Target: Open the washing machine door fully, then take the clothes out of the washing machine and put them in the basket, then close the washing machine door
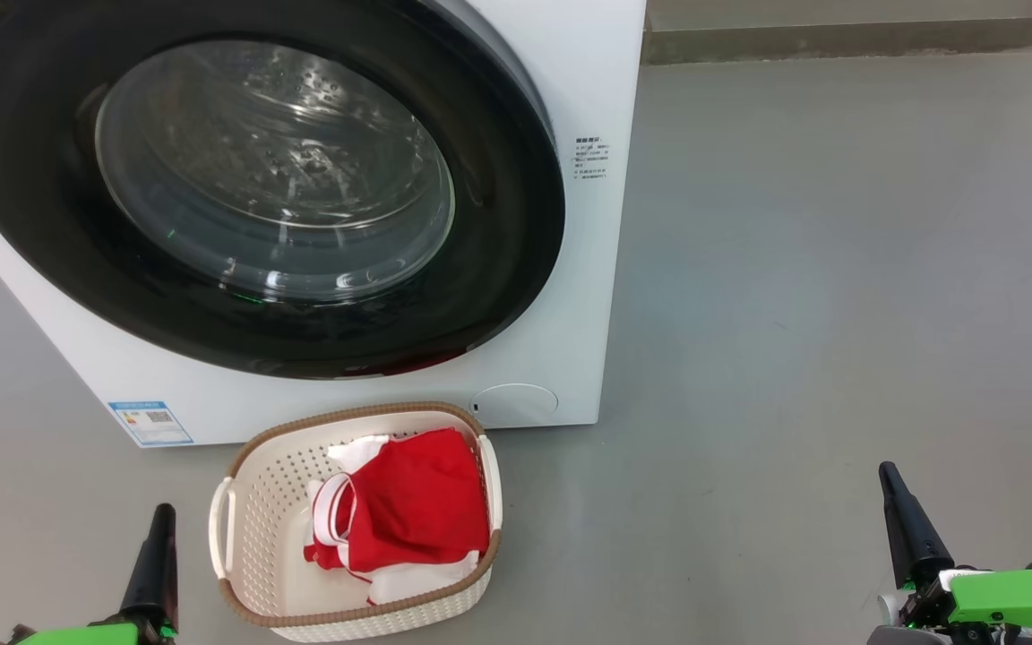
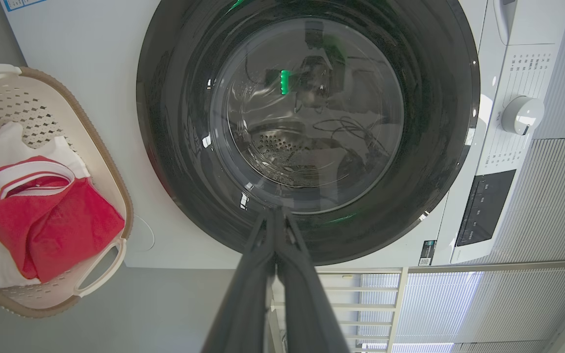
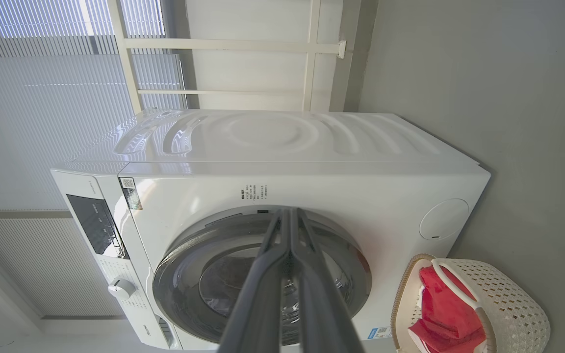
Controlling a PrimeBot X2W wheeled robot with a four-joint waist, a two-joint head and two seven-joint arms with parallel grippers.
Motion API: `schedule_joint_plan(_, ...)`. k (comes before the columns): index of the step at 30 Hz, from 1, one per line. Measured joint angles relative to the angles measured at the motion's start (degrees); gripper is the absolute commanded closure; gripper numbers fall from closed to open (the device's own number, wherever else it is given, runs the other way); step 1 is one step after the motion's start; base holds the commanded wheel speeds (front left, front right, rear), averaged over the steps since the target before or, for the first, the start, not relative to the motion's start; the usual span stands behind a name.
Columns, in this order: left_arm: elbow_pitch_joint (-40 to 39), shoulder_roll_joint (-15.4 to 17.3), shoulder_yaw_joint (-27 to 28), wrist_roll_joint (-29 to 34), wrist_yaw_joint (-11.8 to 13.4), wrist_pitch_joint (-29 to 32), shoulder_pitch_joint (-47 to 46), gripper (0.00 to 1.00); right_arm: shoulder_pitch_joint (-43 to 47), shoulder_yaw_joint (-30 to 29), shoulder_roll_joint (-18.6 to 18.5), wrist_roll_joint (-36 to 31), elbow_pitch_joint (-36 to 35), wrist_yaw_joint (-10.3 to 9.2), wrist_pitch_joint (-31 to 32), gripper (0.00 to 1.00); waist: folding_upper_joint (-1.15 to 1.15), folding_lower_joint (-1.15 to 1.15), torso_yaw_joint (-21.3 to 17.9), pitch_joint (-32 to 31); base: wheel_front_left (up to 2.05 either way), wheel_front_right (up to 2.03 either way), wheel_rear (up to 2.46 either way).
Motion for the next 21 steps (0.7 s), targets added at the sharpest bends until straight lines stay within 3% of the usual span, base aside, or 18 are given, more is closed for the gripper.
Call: schedule_joint_plan(21,0.0,0.0,0.0,0.0,0.0,0.0,0.0,1.00,0.0,0.0,0.0,0.0,0.0,0.00,0.0,1.00,0.00,0.00,0.0,0.0,0.00,0.00,0.00)
